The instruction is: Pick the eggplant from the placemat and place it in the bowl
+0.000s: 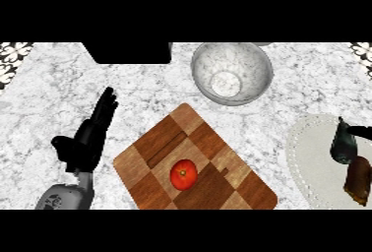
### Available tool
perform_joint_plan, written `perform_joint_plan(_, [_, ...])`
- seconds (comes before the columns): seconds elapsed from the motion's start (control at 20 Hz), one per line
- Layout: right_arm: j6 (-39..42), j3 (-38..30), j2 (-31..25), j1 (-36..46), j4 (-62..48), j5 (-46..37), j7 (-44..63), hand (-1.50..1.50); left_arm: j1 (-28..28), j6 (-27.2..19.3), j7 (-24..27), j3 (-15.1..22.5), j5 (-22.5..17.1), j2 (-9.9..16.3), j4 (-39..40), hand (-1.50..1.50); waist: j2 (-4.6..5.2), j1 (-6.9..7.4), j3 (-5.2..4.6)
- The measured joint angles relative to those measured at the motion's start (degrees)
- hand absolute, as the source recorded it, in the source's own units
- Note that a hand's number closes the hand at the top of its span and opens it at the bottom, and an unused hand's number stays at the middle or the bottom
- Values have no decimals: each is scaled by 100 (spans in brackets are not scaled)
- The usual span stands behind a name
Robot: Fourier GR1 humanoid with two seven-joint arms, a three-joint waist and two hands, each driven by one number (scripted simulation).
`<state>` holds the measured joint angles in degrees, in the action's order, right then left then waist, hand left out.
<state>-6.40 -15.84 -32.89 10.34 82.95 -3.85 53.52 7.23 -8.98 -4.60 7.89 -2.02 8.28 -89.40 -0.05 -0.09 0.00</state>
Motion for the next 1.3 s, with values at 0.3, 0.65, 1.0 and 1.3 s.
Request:
perform_joint_plan(0.3, [-215, -199, 441, -283, 385, 2, -314, -150, 75, 177, 17, -167, -3, -4, 78, 0, -1, -5, -2])
perform_joint_plan(0.65, [-321, -364, 759, -298, 578, 0, -299, -150, 128, 290, -1, -289, 82, -107, 125, 0, 1, 3, -2])
perform_joint_plan(1.0, [-435, -501, 1105, -302, 75, 25, -842, -150, 84, 290, 56, -313, 257, -251, 140, 0, 3, 8, -1])
perform_joint_plan(1.3, [-520, -550, 1273, -268, -263, 4, -1193, -150, 134, 394, -71, -444, 302, -270, 63, 0, 5, 9, 0])
